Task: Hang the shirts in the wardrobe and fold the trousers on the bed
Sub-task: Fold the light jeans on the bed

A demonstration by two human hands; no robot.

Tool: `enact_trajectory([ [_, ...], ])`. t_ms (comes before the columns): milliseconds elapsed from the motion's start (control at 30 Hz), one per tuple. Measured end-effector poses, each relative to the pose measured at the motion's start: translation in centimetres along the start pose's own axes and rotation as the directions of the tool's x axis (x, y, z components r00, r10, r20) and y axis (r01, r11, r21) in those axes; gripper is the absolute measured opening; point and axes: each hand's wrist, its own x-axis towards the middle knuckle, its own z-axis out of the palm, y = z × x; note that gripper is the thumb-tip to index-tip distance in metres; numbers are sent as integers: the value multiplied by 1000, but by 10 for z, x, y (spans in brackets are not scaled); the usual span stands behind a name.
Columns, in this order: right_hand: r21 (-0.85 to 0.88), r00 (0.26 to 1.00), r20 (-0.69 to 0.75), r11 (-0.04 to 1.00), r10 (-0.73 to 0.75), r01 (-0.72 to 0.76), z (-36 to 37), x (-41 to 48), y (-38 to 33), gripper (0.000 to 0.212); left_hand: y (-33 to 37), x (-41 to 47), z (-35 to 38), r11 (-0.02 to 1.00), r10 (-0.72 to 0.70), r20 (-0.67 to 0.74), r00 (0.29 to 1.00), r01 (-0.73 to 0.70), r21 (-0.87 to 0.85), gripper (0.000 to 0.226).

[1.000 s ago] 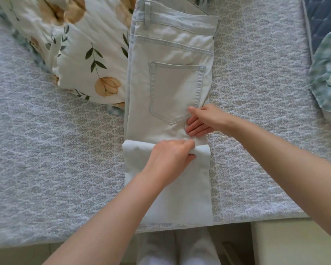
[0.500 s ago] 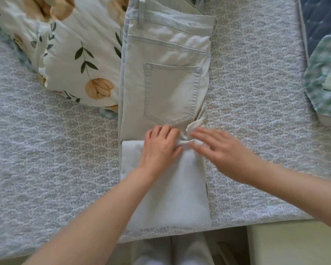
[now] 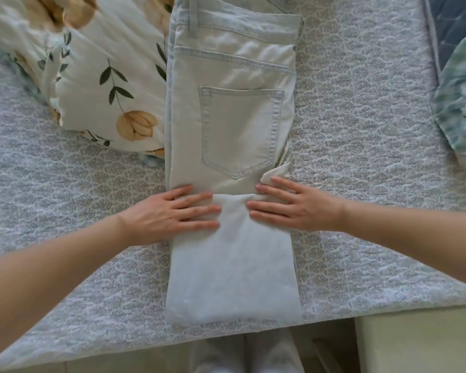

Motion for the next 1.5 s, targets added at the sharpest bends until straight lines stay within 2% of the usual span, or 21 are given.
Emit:
enact_trajectory([
  [100,46,1000,-21,999,4,-3,3,1,6,65,-5,5,3,1000,-20,-4,1000,20,1,98],
  [233,115,996,48,991,-70,64,0,3,12,78,-8,4,5,999,-37,-2,999,37,-18,92],
  [367,100,992,53,989,-113,108,-4,5,17,82,-8,3,5,999,-44,-19,999,44,-27,96],
  [500,92,998,61,996,-15,9,-1,4,6,72,3,5,8,987,-139,-59,988,134,-83,102],
  [600,134,995,77,989,57,-67,-5,2,3,63,9,6,6,974,-184,-67,981,173,-149,99],
  [767,289,980,149,942,131,-170,-24,-2,-2,72,16,5,0,936,-256,-79,964,226,-270,83],
  [900,374,960,217,893,178,-251,-30,-17,-8,89,33,4,2,811,-369,-60,927,290,-508,71],
  [1000,462,950,250,839,187,-287,-37,-32,-17,81,58,10,-6,630,-436,12,900,315,-710,57],
  [1033,543,942,284,780,179,-312,-39,-38,-23,73,68,12,-10,523,-455,64,888,324,-788,53],
  [1067,630,934,294,693,205,-350,-46,-42,-28,65,78,13,-15,367,-474,140,869,340,-866,47],
  [1100,715,911,330,565,246,-411,-51,-50,-34,59,88,14,-18,177,-494,229,839,355,-918,40],
  [1167,815,814,464,192,348,-547,-72,-54,-42,43,100,17,-21,-170,-565,368,738,333,-928,31],
  [1200,813,736,527,1,426,-583,-80,-53,-45,28,103,20,-22,-296,-622,418,662,295,-908,32],
  [1233,792,634,571,-146,522,-593,-83,-48,-46,16,105,24,-25,-406,-672,452,586,220,-887,31],
  [1267,739,496,648,-319,578,-593,-85,-41,-42,27,105,28,-29,-500,-705,481,521,116,-858,30],
  [1300,714,397,687,-462,609,-526,-85,-34,-39,44,104,33,-33,-584,-715,523,464,14,-811,35],
  [1333,727,358,679,-518,641,-451,-84,-29,-35,63,103,39,-38,-662,-702,585,406,-69,-746,40],
  [1367,717,315,686,-536,655,-446,-79,-22,-32,75,102,45,-41,-708,-688,639,344,-124,-695,41],
  [1433,679,215,713,-582,667,-446,-64,-10,-27,64,102,56,-45,-710,-700,676,229,-127,-692,35],
  [1500,669,184,714,-582,675,-463,-61,-6,-30,45,106,63,-48,-670,-740,653,162,-92,-737,31],
])
